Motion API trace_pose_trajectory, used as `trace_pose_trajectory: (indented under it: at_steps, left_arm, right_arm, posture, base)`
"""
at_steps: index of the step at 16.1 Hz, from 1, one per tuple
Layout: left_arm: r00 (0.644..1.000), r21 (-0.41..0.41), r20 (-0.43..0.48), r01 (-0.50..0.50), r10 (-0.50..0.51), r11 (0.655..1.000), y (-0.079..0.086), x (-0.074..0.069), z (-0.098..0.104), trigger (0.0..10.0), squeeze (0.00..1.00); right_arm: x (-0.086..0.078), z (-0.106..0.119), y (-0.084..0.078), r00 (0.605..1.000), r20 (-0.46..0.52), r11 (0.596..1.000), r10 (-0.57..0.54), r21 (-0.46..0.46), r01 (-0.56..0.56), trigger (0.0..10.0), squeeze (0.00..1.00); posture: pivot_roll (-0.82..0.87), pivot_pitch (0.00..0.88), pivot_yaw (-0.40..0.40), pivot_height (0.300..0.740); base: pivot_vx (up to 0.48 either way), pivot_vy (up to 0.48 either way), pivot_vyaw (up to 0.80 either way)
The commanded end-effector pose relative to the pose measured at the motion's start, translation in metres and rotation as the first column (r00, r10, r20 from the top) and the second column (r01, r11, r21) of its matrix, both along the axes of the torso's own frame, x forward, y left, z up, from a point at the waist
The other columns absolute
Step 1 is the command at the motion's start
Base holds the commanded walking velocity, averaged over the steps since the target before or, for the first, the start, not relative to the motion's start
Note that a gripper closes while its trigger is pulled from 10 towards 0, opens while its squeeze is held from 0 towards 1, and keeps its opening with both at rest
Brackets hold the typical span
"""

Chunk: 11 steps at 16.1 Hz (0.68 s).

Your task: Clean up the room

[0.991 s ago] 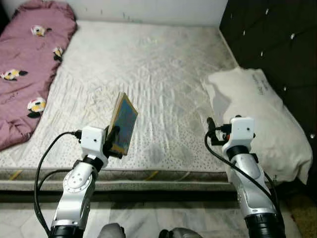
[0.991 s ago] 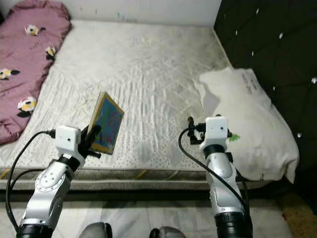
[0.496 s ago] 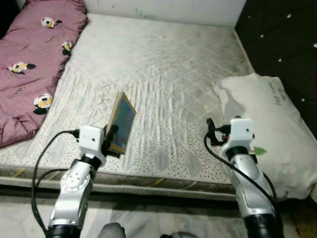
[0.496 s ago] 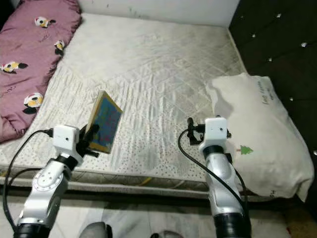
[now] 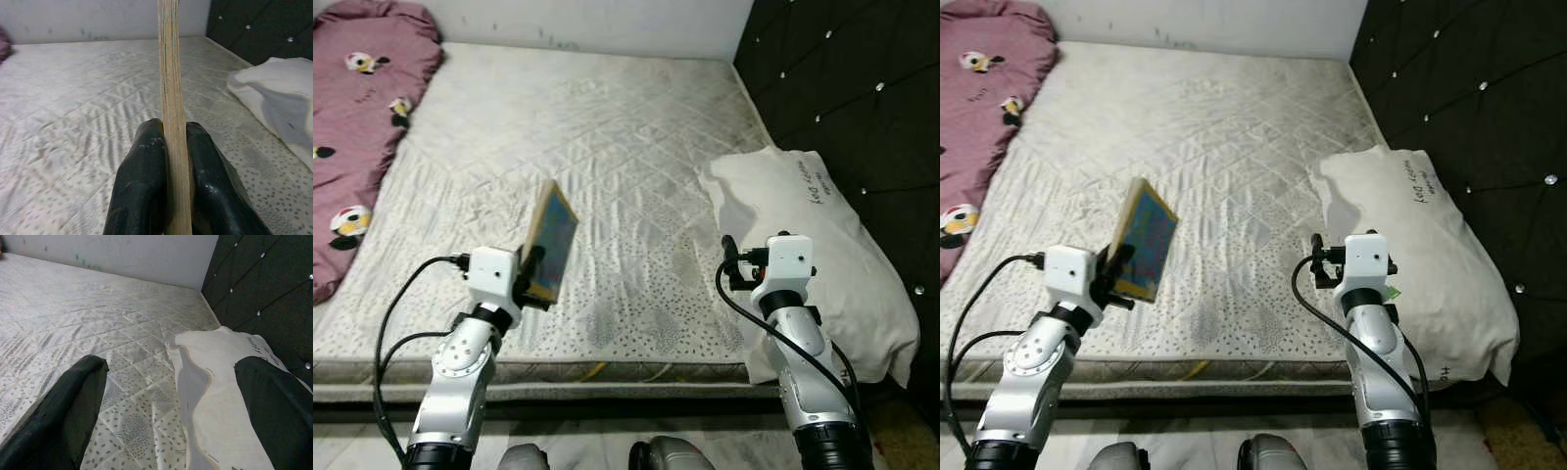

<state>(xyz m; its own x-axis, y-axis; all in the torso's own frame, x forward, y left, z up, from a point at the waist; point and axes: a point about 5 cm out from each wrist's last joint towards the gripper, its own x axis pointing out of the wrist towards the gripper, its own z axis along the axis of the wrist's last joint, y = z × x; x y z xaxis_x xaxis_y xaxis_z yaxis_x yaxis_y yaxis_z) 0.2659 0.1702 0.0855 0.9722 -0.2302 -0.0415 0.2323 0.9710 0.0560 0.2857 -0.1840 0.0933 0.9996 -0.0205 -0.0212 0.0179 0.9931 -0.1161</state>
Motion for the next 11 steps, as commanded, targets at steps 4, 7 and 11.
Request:
trace_pose_trajectory:
  at_steps: [4,7,11]
  left_arm:
    - [0.999,0.008,0.036,0.007,-0.008,1.0,-0.0021,0.0021,0.0073,10.0,0.0]
    - [0.999,0.007,0.039,0.011,-0.011,1.0,-0.0023,0.0022,0.0077,10.0,0.0]
    - [0.999,0.004,0.041,0.015,-0.015,1.0,-0.0032,0.0028,0.0079,10.0,0.0]
  right_arm:
    - [0.0004,0.0007,-0.002,1.0,0.003,1.0,-0.001,-0.002,0.001,10.0,0.0]
    - [0.0006,0.0006,-0.002,1.0,0.004,1.0,-0.003,0.001,0.003,10.0,0.0]
    - [0.0013,0.0002,-0.0025,1.0,0.003,1.0,-0.001,-0.002,0.001,10.0,0.0]
  posture:
    - [-0.02,0.093,-0.062,0.74]
    - [-0.02,0.093,-0.062,0.74]
    - [-0.02,0.089,-0.063,0.74]
  base:
    - [0.0,-0.061,0.0]
    - [0.0,-0.261,0.0]
    - [0.0,-0.31,0.0]
